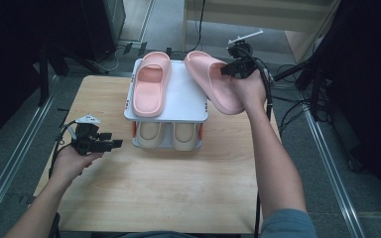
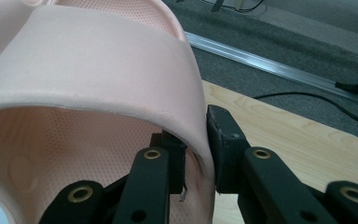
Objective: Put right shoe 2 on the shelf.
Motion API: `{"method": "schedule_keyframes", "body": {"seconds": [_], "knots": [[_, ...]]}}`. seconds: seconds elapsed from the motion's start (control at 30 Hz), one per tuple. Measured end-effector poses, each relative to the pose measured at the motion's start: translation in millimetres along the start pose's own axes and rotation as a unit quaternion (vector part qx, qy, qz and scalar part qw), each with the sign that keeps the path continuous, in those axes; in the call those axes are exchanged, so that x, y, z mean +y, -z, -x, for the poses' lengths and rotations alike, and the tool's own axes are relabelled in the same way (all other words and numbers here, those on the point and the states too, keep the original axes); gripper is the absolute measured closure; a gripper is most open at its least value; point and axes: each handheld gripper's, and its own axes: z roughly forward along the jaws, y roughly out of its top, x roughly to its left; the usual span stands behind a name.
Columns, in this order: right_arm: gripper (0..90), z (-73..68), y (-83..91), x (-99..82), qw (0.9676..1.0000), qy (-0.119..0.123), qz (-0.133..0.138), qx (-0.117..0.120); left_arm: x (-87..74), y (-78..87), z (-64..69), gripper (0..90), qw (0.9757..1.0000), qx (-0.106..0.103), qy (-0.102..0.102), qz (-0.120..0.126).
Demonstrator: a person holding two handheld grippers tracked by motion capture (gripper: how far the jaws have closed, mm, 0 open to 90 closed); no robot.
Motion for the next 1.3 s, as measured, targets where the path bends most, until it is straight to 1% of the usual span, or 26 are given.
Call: {"method": "schedule_keyframes", "body": {"seconds": [0.1, 0.17, 0.23, 0.27, 0.37, 0.53, 0.63, 0.73, 0.9, 0.93, 1.03, 1.07, 1.13, 1.17, 1.3], "knots": [[78.5, -11.0, -10.5, 5.3, 1.0000, 0.003, -0.007, -0.005, 0.4, -1.1, 0.7, 39.5, 1.0000, 0.003, -0.005, -0.004], [78.5, -16.9, -15.7, 6.5, 0.9999, 0.003, -0.008, -0.007, 0.9, -1.1, 0.0, 39.5, 1.0000, 0.001, -0.005, -0.004], [78.5, -24.7, -22.1, 8.6, 0.9998, 0.008, -0.015, -0.014, 1.3, -1.1, -0.2, 39.5, 1.0000, -0.001, -0.006, -0.003], [78.4, -27.1, -24.7, 9.7, 0.9996, 0.011, -0.018, -0.018, 1.3, -1.1, -0.1, 39.6, 1.0000, 0.000, -0.006, -0.003], [77.5, -32.5, -31.3, 13.3, 0.9992, 0.009, -0.025, -0.029, 1.7, -0.6, 0.1, 39.6, 1.0000, -0.002, -0.008, -0.003], [77.1, -41.3, -37.3, 20.0, 0.9988, 0.000, -0.029, -0.040, 1.9, -1.1, 0.5, 39.5, 0.9999, -0.005, -0.010, -0.004], [74.9, -46.5, -40.0, 21.9, 0.9983, 0.002, -0.030, -0.049, 2.1, -0.4, 0.5, 39.5, 0.9999, -0.006, -0.012, -0.004], [73.5, -51.7, -41.3, 22.5, 0.9983, 0.007, -0.032, -0.049, 2.1, 0.3, 0.7, 39.5, 0.9999, -0.006, -0.010, -0.003], [69.8, -57.4, -37.2, 18.9, 0.9987, 0.009, -0.035, -0.035, 2.0, -0.5, 0.4, 39.5, 0.9999, -0.005, -0.011, -0.004], [68.6, -58.4, -35.5, 17.3, 0.9990, 0.010, -0.033, -0.027, 2.1, -0.6, 0.4, 39.5, 0.9999, -0.005, -0.011, -0.005], [64.2, -60.6, -30.9, 13.9, 0.9995, 0.010, -0.026, -0.016, 2.0, -1.2, 0.4, 39.5, 0.9999, -0.004, -0.012, -0.007], [63.0, -61.6, -29.2, 12.5, 0.9996, 0.013, -0.024, -0.012, 2.0, -1.3, 0.4, 39.5, 0.9999, -0.004, -0.011, -0.008], [62.8, -64.4, -25.4, 7.3, 0.9994, 0.028, -0.019, -0.004, 1.9, -1.2, 0.7, 39.5, 0.9999, -0.002, -0.013, -0.008], [62.7, -65.0, -24.5, 5.1, 0.9994, 0.030, -0.018, 0.000, 1.8, -1.5, 0.8, 39.4, 0.9999, -0.002, -0.012, -0.008], [61.6, -67.1, -20.0, -6.0, 0.9992, 0.033, -0.013, 0.018, 1.6, -2.2, 0.5, 39.5, 0.9999, -0.002, -0.011, -0.011]]}}
